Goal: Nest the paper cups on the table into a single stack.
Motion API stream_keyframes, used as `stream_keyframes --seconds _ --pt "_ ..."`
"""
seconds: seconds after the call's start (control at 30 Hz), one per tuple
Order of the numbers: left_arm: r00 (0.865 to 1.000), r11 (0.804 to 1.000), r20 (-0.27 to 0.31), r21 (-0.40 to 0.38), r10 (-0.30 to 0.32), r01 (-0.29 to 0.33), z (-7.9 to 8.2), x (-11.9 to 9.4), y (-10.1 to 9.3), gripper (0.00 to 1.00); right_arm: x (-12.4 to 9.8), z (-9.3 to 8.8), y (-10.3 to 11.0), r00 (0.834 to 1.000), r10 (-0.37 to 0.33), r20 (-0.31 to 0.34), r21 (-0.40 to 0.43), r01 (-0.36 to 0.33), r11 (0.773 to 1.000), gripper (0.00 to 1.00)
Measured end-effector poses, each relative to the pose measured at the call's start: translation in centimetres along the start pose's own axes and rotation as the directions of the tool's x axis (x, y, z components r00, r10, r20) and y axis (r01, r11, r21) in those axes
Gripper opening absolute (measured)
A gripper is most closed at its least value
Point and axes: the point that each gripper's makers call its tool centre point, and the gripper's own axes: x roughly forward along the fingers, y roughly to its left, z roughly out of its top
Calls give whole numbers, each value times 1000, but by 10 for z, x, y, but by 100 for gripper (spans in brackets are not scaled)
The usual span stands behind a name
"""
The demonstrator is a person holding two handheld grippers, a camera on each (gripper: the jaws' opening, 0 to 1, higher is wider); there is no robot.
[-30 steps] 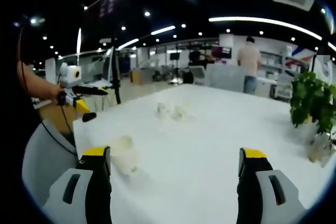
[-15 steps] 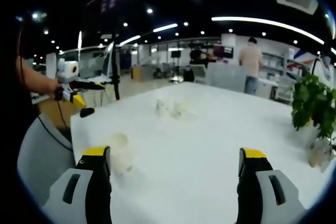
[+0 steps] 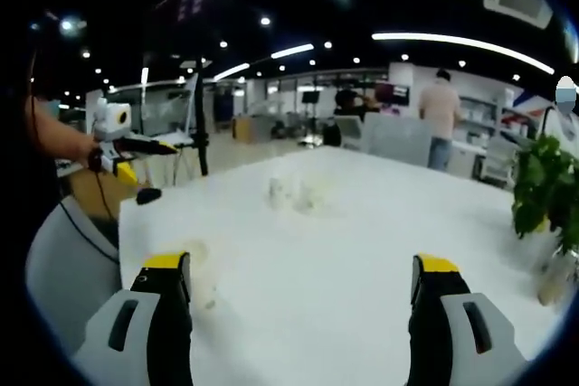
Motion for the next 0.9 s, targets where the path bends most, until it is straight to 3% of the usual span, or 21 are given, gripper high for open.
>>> stream_keyframes --seconds 0.4,0.6,0.9 --pt "1000 1000 5 4 8 -8 -2 2 -4 99 34 12 -11 999 38 31 -12 -37 999 100" --pt "1000 1000 -23 -12 7 -7 -9 0 -4 99 55 16 -16 998 61 34 -12 -61 998 100" --pt "1000 1000 -30 -19 7 -7 -12 0 -1 99 79 32 -23 994 85 69 23 -86 996 100"
